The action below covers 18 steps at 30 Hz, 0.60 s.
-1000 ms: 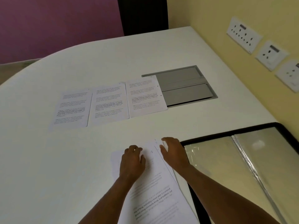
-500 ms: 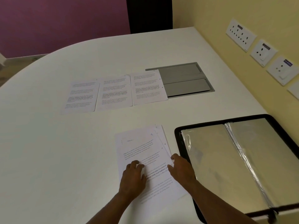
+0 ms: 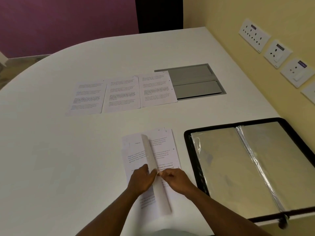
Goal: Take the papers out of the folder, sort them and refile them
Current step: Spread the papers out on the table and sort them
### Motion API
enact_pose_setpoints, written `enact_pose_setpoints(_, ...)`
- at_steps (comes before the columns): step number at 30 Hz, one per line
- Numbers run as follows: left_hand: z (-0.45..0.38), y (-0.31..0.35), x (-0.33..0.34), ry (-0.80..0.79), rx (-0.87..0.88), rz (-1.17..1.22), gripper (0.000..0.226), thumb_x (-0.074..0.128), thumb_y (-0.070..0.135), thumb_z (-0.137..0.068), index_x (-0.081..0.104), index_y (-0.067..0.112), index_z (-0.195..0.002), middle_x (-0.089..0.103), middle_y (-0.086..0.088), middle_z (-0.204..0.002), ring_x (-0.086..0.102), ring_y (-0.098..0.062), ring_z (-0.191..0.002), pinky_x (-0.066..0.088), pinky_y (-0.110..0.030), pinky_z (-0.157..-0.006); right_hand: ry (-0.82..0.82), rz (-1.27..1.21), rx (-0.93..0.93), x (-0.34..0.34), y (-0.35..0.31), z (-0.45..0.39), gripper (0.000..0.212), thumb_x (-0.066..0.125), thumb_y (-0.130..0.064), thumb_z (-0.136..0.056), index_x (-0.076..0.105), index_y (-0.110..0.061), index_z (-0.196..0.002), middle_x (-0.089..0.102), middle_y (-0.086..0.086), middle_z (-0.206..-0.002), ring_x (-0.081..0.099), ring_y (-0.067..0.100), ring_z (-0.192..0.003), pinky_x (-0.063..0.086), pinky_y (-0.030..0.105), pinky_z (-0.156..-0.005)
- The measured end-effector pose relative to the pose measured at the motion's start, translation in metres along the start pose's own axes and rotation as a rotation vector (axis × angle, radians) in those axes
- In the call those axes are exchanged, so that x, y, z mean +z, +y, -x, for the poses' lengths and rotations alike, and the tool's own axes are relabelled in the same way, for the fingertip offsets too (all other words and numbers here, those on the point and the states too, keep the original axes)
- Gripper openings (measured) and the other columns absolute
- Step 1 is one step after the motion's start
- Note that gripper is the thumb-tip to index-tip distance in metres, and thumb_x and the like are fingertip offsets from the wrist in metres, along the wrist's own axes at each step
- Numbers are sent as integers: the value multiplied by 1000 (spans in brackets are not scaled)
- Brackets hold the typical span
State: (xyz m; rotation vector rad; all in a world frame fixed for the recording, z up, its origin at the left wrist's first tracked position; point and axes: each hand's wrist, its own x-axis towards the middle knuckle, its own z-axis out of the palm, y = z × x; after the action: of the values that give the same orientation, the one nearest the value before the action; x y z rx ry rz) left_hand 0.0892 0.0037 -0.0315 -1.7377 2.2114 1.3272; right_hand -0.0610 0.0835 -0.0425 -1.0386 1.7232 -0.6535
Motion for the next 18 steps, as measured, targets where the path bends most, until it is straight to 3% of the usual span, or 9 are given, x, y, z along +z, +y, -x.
enact_pose_setpoints(3, -1, 0, -4, -29, 2, -34, 37, 46, 32, -99, 50, 14, -131, 60, -6, -130, 59, -24, -114, 46, -29, -92, 334, 215, -7, 0, 13, -1, 39, 64, -31, -91, 59, -16, -127, 58, -2, -128, 52, 16, -120, 43, 22, -99)
enact_pose_setpoints(5, 2, 2, -6, -25, -9, 40, 52, 47, 31, -99, 31, 15, -145, 54, -8, -138, 57, -27, -118, 46, -33, -96, 451, 455, 37, -5, 18, 0, 50, 63, -34, -91, 50, -14, -134, 50, 1, -135, 45, 18, -122, 44, 28, -99)
enact_pose_setpoints(8, 7, 4, -6, -12, -25, 59, 83, 48, 31, -99, -13, 18, -153, 49, -13, -142, 57, -32, -118, 45, -36, -98, 389, 431, 126, -8, 20, -3, 50, 62, -37, -92, 49, -12, -134, 49, 3, -134, 42, 19, -123, 42, 27, -99)
enact_pose_setpoints(11, 11, 2, -5, 10, 26, 40, 92, 50, 28, -98, -28, 24, -147, 49, -16, -140, 63, -30, -106, 49, -34, -93, 369, 343, 52, -1, 19, -3, 43, 63, -31, -92, 54, -15, -131, 56, 1, -131, 48, 16, -121, 45, 25, -97)
enact_pose_setpoints(14, 9, -4, -1, 37, 120, 45, 83, 47, 30, -100, -22, 36, -145, 54, -15, -134, 66, -21, -89, 54, -33, -88, 420, 234, -96, 6, 9, 1, 54, 60, -40, -93, 43, -21, -140, 57, -4, -129, 55, 12, -115, 49, 22, -92)
enact_pose_setpoints(15, 9, -4, 0, 46, 138, 48, 73, 42, 35, -101, -14, 37, -148, 53, -11, -137, 66, -21, -94, 54, -34, -91, 378, 137, -137, 8, 4, 3, 57, 55, -48, -93, 38, -24, -142, 59, -7, -126, 58, 8, -110, 50, 20, -90)
enact_pose_setpoints(17, 10, 1, 1, 58, 124, 109, 58, 29, 54, -98, 22, 32, -151, 48, -1, -144, 59, -24, -117, 46, -33, -100, 205, -58, -178, 12, -8, 6, 63, 40, -65, -90, 36, -30, -142, 64, -10, -120, 63, 3, -104, 51, 19, -89)
enact_pose_setpoints(18, 11, 4, 0, 53, 101, 166, 60, 25, 62, -93, 39, 30, -142, 53, 2, -139, 56, -22, -121, 43, -30, -101, 132, -118, -182, 13, -12, 6, 61, 36, -66, -90, 41, -30, -139, 67, -11, -115, 65, 3, -102, 52, 21, -91)
